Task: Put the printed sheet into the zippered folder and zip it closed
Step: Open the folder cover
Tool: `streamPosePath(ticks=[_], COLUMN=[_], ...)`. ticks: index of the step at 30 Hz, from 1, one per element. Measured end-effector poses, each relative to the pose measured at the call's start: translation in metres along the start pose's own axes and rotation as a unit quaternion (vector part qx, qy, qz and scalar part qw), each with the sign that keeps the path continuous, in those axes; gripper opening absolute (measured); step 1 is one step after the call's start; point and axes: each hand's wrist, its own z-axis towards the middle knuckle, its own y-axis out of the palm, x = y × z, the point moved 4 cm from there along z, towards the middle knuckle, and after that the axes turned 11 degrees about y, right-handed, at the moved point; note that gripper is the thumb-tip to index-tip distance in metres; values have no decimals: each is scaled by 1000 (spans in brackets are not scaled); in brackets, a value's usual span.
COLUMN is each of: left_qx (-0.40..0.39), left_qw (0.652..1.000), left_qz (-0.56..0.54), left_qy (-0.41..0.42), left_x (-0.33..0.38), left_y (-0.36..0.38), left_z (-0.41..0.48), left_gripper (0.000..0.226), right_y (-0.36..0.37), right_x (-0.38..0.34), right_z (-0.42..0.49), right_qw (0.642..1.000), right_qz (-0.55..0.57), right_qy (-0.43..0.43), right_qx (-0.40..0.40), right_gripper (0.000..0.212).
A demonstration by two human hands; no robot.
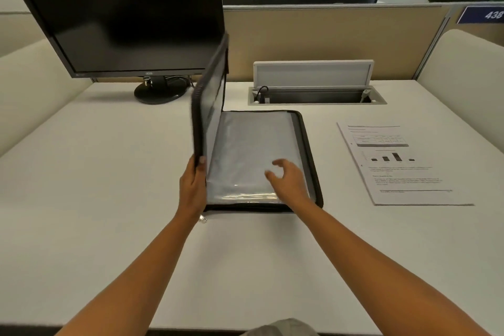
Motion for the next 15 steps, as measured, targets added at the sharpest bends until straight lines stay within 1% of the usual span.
streamPosePath(ticks=[1,3,5,9,12,15], left_qx=[23,61,92,161,206,243], left_qw=[999,993,985,963,952,944], left_qz=[-24,-67,-98,-138,-154,-139], left_qy=[-24,-71,-109,-164,-165,-171], left_x=[-3,-11,-17,-28,-30,-36], left_y=[-5,-16,-26,-43,-58,-78], left_z=[1,4,5,4,5,6], left_gripper=[47,57,61,59,50,42], right_y=[5,11,12,13,12,12], right_x=[10,25,35,44,46,47], right_z=[1,3,5,8,7,7], right_qw=[998,982,966,955,953,952], right_qz=[-70,-189,-258,-293,-299,-302], right_qy=[-1,-9,-16,-20,-30,-37], right_qx=[-9,-19,-29,-48,-45,-41], right_gripper=[45,56,63,67,67,67])
